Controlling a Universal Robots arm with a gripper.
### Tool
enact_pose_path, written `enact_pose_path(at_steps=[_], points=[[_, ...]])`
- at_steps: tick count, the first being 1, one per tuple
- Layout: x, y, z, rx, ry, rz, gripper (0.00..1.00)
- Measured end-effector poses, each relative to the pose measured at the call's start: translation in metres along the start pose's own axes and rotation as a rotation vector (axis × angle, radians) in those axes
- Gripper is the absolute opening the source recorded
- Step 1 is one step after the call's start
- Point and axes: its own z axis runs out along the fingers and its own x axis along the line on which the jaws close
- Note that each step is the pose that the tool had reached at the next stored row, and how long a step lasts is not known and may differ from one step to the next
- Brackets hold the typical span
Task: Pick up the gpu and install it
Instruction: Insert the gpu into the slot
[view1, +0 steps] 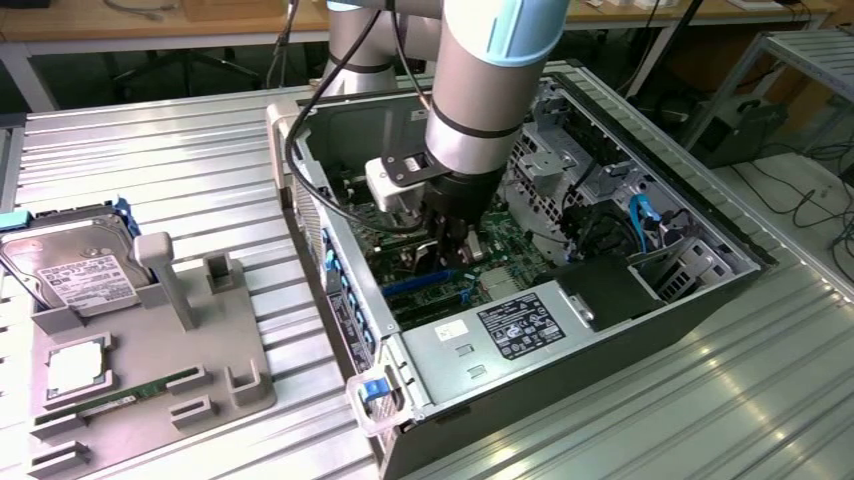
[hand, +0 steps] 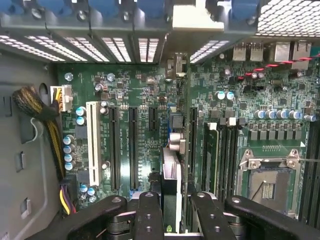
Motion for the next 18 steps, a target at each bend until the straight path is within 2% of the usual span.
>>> enact_pose_path(at_steps=[18], points=[[0.001, 0.0038, 0.0122, -0.0001, -0.0022, 0.0, 0.27]])
